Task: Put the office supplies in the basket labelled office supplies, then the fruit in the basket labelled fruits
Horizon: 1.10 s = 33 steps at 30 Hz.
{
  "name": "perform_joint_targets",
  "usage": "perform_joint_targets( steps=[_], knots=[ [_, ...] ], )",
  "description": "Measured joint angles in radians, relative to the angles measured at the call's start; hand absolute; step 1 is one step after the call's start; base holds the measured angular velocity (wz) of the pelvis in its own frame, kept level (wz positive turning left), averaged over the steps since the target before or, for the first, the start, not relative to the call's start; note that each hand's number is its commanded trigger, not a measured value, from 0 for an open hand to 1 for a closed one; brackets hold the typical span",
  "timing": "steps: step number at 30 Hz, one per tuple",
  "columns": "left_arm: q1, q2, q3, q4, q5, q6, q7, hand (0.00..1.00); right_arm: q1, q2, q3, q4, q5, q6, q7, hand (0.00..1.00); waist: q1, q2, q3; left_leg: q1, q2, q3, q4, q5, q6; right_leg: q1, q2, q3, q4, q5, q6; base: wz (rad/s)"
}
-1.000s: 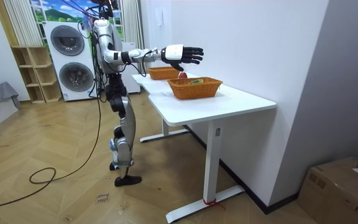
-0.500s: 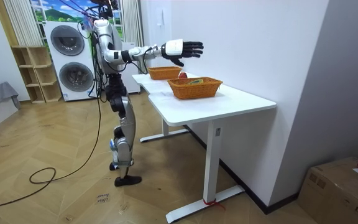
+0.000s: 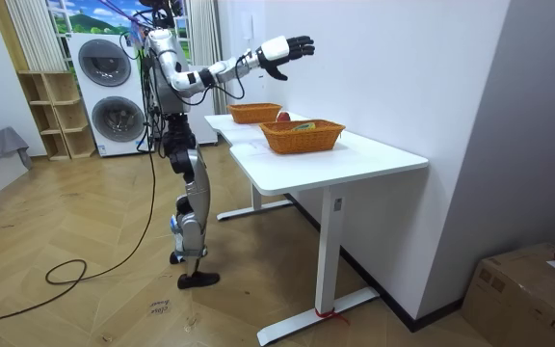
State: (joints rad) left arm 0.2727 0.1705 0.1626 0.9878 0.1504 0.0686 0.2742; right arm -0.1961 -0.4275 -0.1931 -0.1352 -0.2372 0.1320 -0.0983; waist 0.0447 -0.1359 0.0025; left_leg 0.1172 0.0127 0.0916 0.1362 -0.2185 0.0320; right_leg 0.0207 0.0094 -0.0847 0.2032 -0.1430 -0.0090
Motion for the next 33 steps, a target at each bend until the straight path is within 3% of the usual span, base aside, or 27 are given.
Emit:
perform_joint_targets(
  steps=[2,9,12,21,33],
  knots=[
    [0.003,0.000,0.004,0.002,0.004,0.009,0.000,0.00,-0.002,-0.011,0.004,-0.014,-0.006,0.000,0.000,0.00,0.016,-0.001,-0.0028,0.000,0.000,0.000,0.000,0.000,0.000,0.000,-0.001,-0.003,-0.001,0.000,0.000,0.00],
    [-0.005,0.008,0.001,0.040,0.013,0.018,-0.002,0.00,-0.110,-0.011,0.078,-0.014,-0.006,0.000,0.000,0.00,0.018,0.003,0.0049,-0.004,0.001,-0.009,0.009,0.000,0.000,0.007,-0.007,-0.016,-0.001,0.000,0.000,0.04],
    [-0.007,0.006,-0.003,0.042,0.021,0.019,-0.003,0.00,-0.117,-0.011,0.112,-0.003,-0.004,-0.002,0.004,0.00,0.040,0.003,0.0082,-0.005,0.002,-0.019,0.011,0.000,0.000,0.011,-0.007,-0.028,-0.002,0.000,0.000,0.10],
    [-0.014,0.005,-0.029,0.023,0.034,0.033,-0.003,0.00,-0.147,-0.011,0.192,0.083,-0.007,0.000,0.060,0.00,0.078,-0.009,0.0007,-0.021,-0.007,-0.052,0.031,0.000,0.000,0.015,-0.011,-0.051,-0.002,0.000,-0.001,0.09],
    [-0.017,0.007,-0.028,0.009,0.079,0.056,-0.005,0.00,-0.180,-0.011,0.192,0.221,0.099,-0.002,0.059,0.00,0.098,0.005,0.0101,-0.027,-0.008,-0.071,0.035,0.000,0.000,0.022,-0.019,-0.086,-0.003,0.001,-0.001,0.05]
  ],
)
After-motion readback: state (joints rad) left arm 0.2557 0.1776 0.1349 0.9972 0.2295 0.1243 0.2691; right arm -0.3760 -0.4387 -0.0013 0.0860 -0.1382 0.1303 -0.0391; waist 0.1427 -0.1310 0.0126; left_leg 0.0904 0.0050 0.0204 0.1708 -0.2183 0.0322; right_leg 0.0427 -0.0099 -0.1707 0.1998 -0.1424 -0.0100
